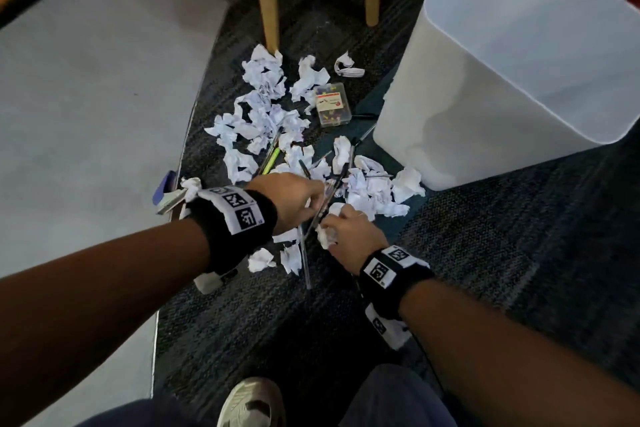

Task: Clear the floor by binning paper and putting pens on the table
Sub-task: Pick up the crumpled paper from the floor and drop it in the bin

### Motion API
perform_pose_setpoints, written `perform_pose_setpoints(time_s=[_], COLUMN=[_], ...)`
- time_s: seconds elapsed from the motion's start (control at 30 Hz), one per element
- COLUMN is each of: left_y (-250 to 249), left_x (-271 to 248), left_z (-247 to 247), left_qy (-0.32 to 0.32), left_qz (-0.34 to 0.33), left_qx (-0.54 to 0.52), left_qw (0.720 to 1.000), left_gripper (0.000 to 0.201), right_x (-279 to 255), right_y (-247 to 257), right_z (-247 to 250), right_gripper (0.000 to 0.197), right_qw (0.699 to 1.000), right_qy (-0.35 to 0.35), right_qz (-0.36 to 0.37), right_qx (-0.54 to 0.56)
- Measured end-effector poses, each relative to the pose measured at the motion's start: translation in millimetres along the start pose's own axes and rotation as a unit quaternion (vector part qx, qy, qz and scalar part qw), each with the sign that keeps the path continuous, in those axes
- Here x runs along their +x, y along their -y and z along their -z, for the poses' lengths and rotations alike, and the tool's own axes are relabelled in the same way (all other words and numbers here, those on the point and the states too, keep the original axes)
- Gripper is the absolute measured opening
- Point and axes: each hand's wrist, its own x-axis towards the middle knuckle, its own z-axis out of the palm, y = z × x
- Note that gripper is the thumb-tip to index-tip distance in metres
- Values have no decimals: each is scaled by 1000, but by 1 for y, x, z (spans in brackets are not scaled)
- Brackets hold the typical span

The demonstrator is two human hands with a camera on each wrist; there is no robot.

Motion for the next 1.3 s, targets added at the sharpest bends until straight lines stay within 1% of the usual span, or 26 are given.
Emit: perform_pose_setpoints(time_s=[0.07,0.1,0.17,0.3,0.4,0.53,0.6,0.63,0.7,0.77,0.87,0.97,1.03,1.1,1.2,1.3], left_y=[12,17,25,36,39,40,40,41,41,41,38,35,31,25,10,-10], left_x=[-5,-6,-9,-12,-10,-5,-4,-4,-3,-2,-3,-7,-11,-13,-15,-16], left_z=[-17,-25,-40,-71,-83,-93,-100,-104,-110,-114,-114,-101,-83,-59,-6,53], left_qy=[30,46,73,96,120,147,149,149,146,142,120,82,30,-26,-66,-113], left_qz=[7,5,-6,-24,-35,-45,-44,-42,-40,-34,-26,-34,-38,-48,-56,-59], left_qx=[1,2,1,13,30,81,100,103,102,100,84,55,17,-22,-69,-50], left_qw=[1000,999,997,995,992,985,983,983,983,984,989,995,999,998,994,991], left_gripper=[11,15,23,33,37,48,52,52,50,43,28,24,21,20,17,19], right_x=[6,8,11,10,9,5,-2,-6,-14,-20,-24,-25,-27,-31,-42,-61], right_y=[2,2,1,0,-6,-14,-17,-17,-15,-11,-7,-6,-5,-2,4,11], right_z=[-7,-9,-16,-25,-22,-12,-5,-1,8,18,30,44,57,74,109,153], right_gripper=[50,55,57,41,33,24,21,21,18,16,13,9,7,7,9,6], right_qw=[998,996,996,996,996,1000,998,993,980,967,944,919,907,890,861,835], right_qy=[56,71,63,5,-3,-11,-46,-75,-133,-180,-227,-265,-292,-324,-371,-427], right_qz=[-10,-16,-23,-19,-17,-18,-7,7,30,30,-11,-24,-27,-28,-29,-2], right_qx=[-41,-53,-66,-87,-83,-16,49,86,142,176,239,292,302,319,347,346])
